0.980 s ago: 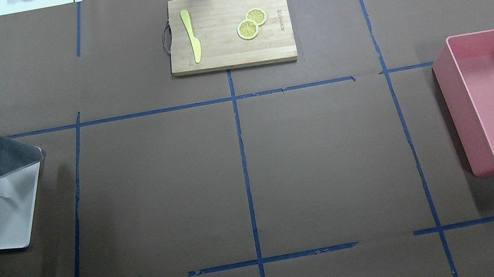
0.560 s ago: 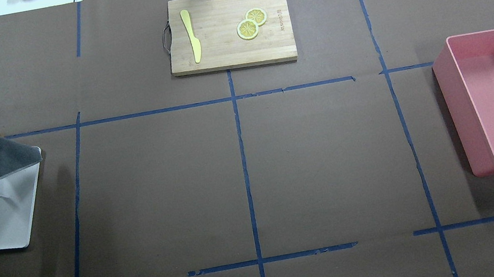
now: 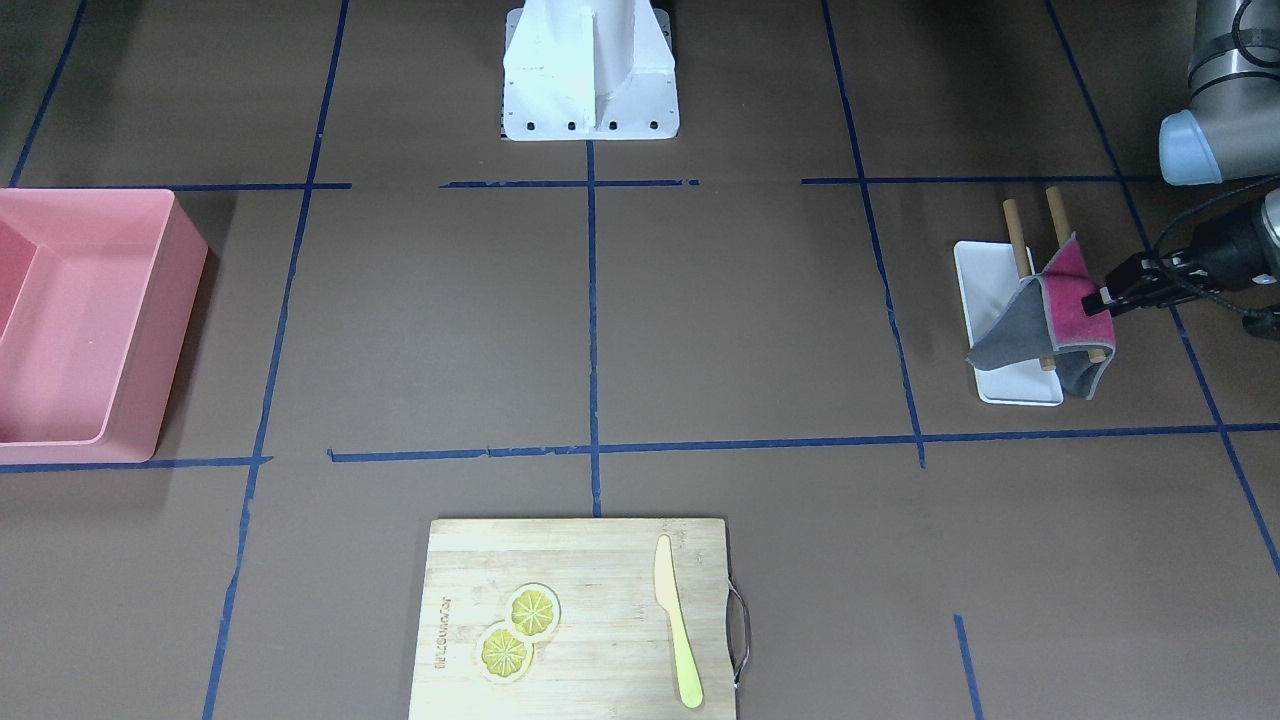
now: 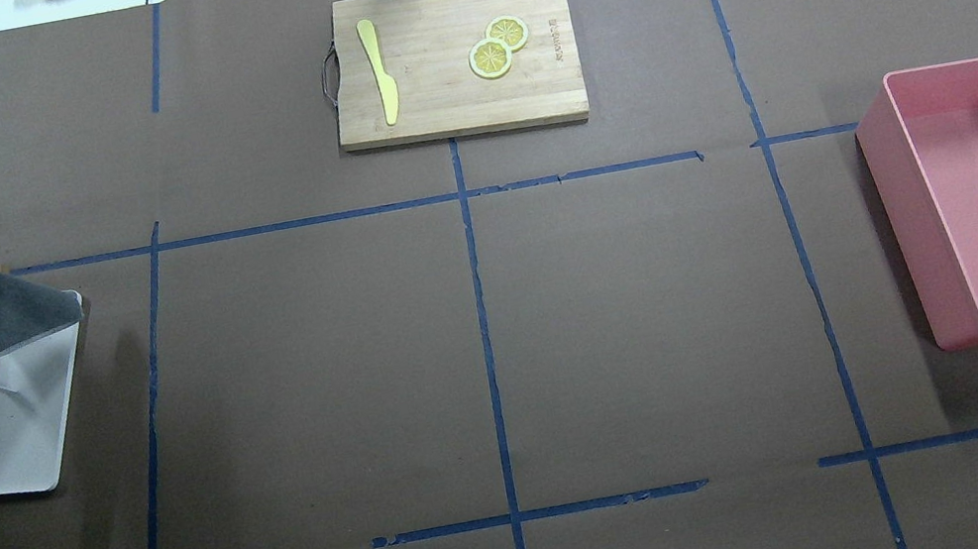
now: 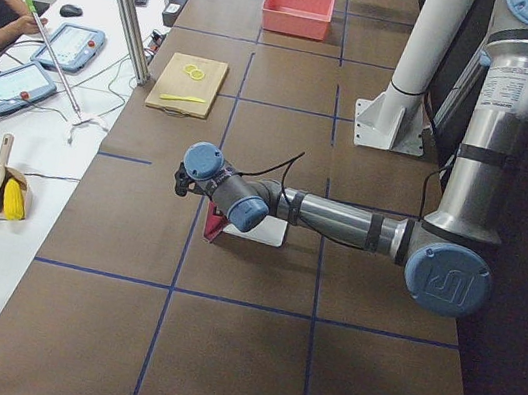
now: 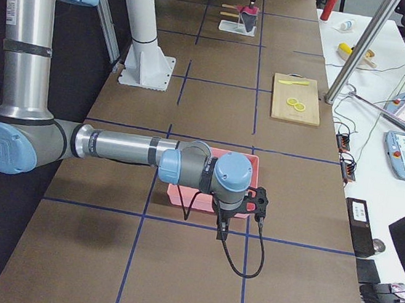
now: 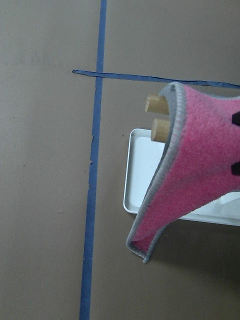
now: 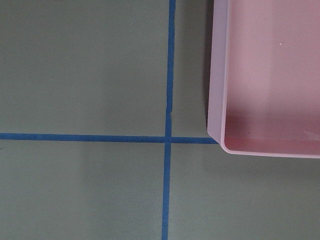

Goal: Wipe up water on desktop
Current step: 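Lower the left gripper onto the pink cloth on the white tray and grasp it, then lift the pink cloth with the left gripper while the right arm approaches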

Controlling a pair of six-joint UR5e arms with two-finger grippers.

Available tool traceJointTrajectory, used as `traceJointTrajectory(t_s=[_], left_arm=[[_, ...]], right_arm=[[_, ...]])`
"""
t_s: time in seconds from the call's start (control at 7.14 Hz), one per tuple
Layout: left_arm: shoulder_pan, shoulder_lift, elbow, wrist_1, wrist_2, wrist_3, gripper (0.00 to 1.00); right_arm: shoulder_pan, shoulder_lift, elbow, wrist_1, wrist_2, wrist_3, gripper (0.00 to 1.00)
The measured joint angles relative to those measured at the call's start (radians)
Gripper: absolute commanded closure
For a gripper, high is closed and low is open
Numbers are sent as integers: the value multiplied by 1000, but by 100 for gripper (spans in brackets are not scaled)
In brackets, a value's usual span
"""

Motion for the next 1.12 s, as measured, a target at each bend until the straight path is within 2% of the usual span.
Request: traceJointTrajectory(t_s=[0.7, 1.12], left_arm=[[-4, 5, -7, 3, 0, 0, 90], [-36, 17, -19, 3, -48, 0, 95]], right_arm=[[0, -4, 10, -1, 0, 0, 0], [0, -4, 17, 0, 0, 6, 0]])
